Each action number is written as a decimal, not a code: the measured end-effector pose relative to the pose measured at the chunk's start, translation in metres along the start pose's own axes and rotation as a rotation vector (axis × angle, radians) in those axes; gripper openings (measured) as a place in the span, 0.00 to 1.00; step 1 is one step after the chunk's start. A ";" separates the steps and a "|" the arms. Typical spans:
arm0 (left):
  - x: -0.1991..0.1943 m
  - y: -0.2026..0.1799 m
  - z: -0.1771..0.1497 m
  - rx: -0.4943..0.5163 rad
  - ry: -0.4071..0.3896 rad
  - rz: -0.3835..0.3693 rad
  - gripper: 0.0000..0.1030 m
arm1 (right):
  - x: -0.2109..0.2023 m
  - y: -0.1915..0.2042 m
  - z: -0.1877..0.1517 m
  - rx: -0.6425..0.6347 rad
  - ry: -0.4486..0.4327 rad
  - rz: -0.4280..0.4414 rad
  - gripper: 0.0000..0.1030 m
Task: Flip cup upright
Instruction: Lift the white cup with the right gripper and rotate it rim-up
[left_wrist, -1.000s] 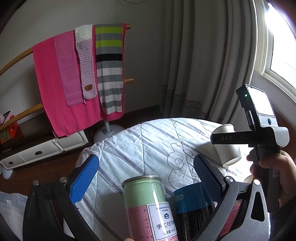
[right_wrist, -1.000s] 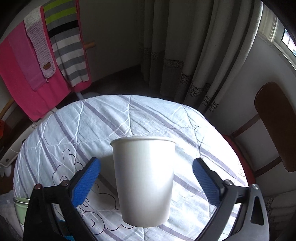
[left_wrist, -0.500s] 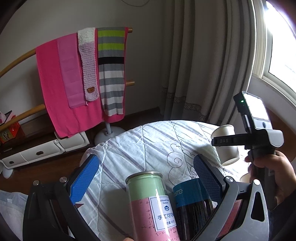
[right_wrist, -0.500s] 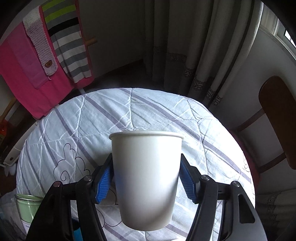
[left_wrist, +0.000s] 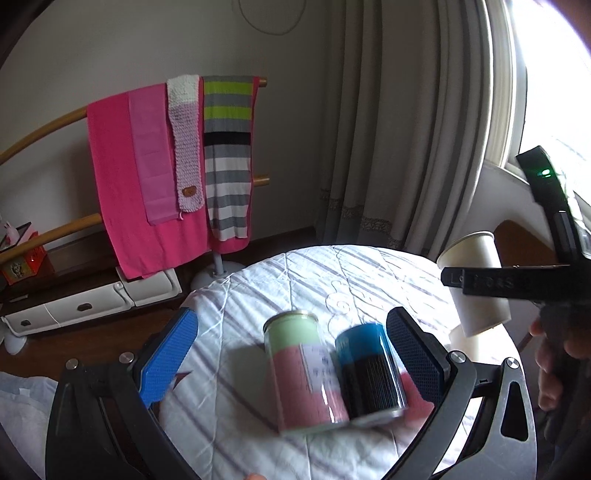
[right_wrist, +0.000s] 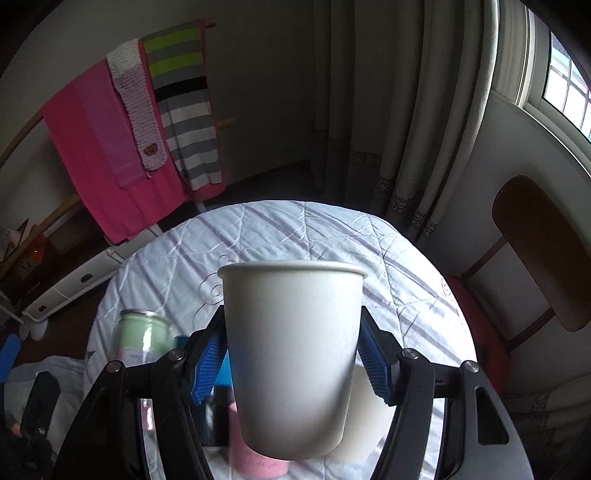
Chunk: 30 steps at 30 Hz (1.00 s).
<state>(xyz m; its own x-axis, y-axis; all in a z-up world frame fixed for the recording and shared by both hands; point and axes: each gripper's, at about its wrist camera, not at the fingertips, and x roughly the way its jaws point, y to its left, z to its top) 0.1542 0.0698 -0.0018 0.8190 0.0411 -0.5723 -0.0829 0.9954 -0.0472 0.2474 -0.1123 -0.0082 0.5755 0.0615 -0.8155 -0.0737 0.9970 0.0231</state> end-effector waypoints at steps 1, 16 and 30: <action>-0.010 0.002 -0.004 0.002 -0.009 0.002 1.00 | -0.008 0.005 -0.006 -0.006 -0.001 0.012 0.65; -0.094 0.028 -0.078 0.048 0.024 0.023 1.00 | -0.032 0.055 -0.140 0.001 0.147 0.127 0.65; -0.096 0.030 -0.103 0.081 0.087 0.044 1.00 | 0.016 0.051 -0.172 0.137 0.260 0.140 0.66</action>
<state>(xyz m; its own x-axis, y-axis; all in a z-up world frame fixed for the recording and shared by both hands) 0.0149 0.0871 -0.0326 0.7627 0.0803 -0.6417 -0.0685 0.9967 0.0433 0.1126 -0.0688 -0.1196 0.3390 0.2020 -0.9189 -0.0172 0.9778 0.2086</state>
